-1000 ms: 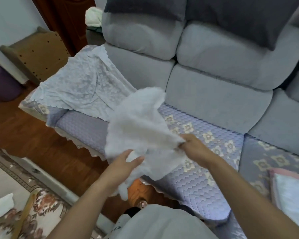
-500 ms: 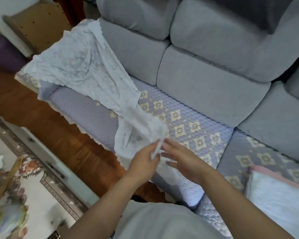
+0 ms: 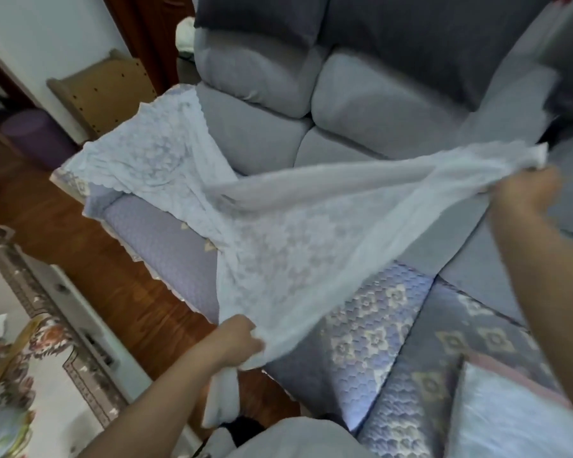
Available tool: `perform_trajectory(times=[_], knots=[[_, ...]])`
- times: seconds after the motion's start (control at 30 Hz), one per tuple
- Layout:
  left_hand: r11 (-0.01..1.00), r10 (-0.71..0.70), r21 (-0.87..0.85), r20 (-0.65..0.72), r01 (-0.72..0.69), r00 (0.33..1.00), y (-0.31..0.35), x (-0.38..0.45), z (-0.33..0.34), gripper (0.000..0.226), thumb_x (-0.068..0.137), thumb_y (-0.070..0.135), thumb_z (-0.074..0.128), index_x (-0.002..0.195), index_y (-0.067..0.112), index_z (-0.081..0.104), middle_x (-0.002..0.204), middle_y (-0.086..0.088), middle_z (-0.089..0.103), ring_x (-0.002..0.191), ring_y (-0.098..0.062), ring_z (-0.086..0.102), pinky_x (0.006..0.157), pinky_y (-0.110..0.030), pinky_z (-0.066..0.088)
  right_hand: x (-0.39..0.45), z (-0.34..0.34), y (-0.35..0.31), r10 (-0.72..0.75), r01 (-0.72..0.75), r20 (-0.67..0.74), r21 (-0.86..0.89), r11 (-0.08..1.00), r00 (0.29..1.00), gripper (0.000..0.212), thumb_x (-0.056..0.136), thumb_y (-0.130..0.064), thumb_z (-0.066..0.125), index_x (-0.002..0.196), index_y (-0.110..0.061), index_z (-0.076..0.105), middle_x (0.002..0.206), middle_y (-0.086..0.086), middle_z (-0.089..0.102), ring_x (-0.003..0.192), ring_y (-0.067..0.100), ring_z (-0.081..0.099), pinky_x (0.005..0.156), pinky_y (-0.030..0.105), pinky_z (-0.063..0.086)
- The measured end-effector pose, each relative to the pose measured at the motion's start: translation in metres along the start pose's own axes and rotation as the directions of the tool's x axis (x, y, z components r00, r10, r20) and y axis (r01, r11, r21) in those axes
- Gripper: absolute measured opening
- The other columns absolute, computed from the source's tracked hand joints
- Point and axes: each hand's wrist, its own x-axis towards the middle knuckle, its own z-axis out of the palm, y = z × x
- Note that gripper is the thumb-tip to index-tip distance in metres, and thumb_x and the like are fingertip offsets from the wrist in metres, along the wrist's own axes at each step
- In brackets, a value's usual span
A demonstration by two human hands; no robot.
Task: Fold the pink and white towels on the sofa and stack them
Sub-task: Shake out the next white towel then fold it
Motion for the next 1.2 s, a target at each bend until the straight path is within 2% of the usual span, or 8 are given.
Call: perform_trajectory(times=[0.17, 0.33, 0.47, 0.57, 0.7, 0.83, 0.97, 1.2], knots=[[0.98, 0.152, -0.121, -0.063, -0.158, 0.986, 0.068, -0.002, 0.001, 0.019, 0.099, 0.032, 0.054, 0.087, 0.018, 0.054, 0.081, -0.001, 0.055, 0.068, -0.015, 0.054, 0.062, -0.029, 0.038, 0.066, -0.041, 0.003, 0.179, -0.18, 0.024, 0.175, 0.968, 0.984, 0.031, 0.096, -0.007, 0.04, 0.117, -0.017, 0.059, 0.11, 0.011, 0.069, 0.048, 0.018, 0.067, 0.04, 0.022, 0.05], [0.967, 0.217, -0.151, 0.074, -0.204, 0.973, 0.123, -0.009, 0.053, 0.06, 0.098, 0.038, 0.06, 0.152, 0.021, 0.039, 0.149, 0.005, 0.045, 0.134, -0.013, 0.046, 0.1, -0.02, 0.035, 0.079, -0.055, 0.039, 0.412, -0.393, -0.018, 0.259, 0.882, 0.911, 0.034, 0.105, -0.011, 0.023, 0.097, -0.023, 0.054, 0.101, 0.001, 0.07, 0.036, 0.011, 0.061, 0.039, 0.023, 0.051], [0.975, 0.221, -0.047, 0.193, -0.216, 0.956, 0.138, 0.008, 0.105, 0.056, 0.095, 0.026, 0.064, 0.146, 0.017, 0.045, 0.145, 0.001, 0.046, 0.127, -0.02, 0.051, 0.103, -0.024, 0.043, 0.082, -0.053, 0.097, 0.488, -0.49, 0.049, 0.157, 0.858, 0.871, 0.017, 0.103, -0.014, 0.05, 0.118, -0.016, 0.055, 0.107, 0.0, 0.063, 0.045, 0.014, 0.064, 0.037, 0.028, 0.053], [0.967, 0.079, 0.221, 0.196, -0.122, 0.977, 0.132, 0.023, 0.128, 0.039, 0.098, 0.019, 0.056, 0.136, 0.01, 0.049, 0.137, -0.01, 0.049, 0.117, -0.024, 0.054, 0.072, -0.014, 0.041, 0.067, -0.044, 0.148, 0.558, -0.557, 0.056, -0.029, 0.83, 0.828, 0.007, 0.099, -0.007, 0.055, 0.105, -0.008, 0.058, 0.112, 0.006, 0.057, 0.059, 0.019, 0.056, 0.049, 0.031, 0.056], [0.917, 0.003, 0.378, 0.317, -0.13, 0.948, 0.115, 0.033, 0.132, 0.036, 0.101, 0.03, 0.052, 0.127, 0.006, 0.058, 0.13, -0.009, 0.06, 0.118, -0.025, 0.058, 0.092, -0.025, 0.044, 0.063, -0.049, 0.193, 0.675, -0.67, 0.061, -0.079, 0.738, 0.736, 0.015, 0.101, -0.001, 0.042, 0.095, -0.008, 0.055, 0.093, 0.017, 0.054, 0.043, 0.022, 0.054, 0.028, 0.026, 0.044], [0.978, 0.08, 0.139, 0.435, -0.155, 0.897, 0.145, 0.025, 0.126, 0.026, 0.092, 0.03, 0.06, 0.109, 0.012, 0.067, 0.111, -0.007, 0.069, 0.097, -0.021, 0.064, 0.079, -0.032, 0.05, 0.1, -0.077, 0.166, 0.604, -0.605, 0.031, 0.036, 0.795, 0.796, 0.006, 0.101, -0.009, 0.05, 0.099, -0.005, 0.055, 0.08, 0.012, 0.05, 0.047, 0.019, 0.054, 0.036, 0.023, 0.046], [0.935, 0.249, -0.344, 0.476, -0.083, 0.843, 0.204, 0.012, 0.132, 0.023, 0.092, 0.025, 0.067, 0.114, 0.017, 0.064, 0.105, -0.003, 0.066, 0.088, -0.016, 0.06, 0.068, -0.028, 0.047, 0.117, -0.103, 0.141, 0.393, -0.401, 0.118, 0.465, 0.789, 0.912, 0.051, 0.094, -0.024, 0.052, 0.145, -0.025, 0.045, 0.12, -0.005, 0.062, 0.09, 0.01, 0.066, 0.067, 0.022, 0.056], [0.656, 0.277, -0.75, 0.342, 0.083, 0.898, 0.266, 0.034, 0.165, 0.031, 0.082, -0.001, 0.064, 0.113, 0.004, 0.064, 0.09, -0.012, 0.067, 0.074, -0.022, 0.063, 0.056, -0.027, 0.05, -0.072, -0.104, 0.181, 0.367, -0.621, 0.542, 0.418, 0.663, 0.756, 0.042, 0.093, -0.054, 0.054, 0.113, -0.018, 0.059, 0.095, -0.001, 0.061, 0.085, 0.017, 0.06, 0.077, 0.03, 0.049]])
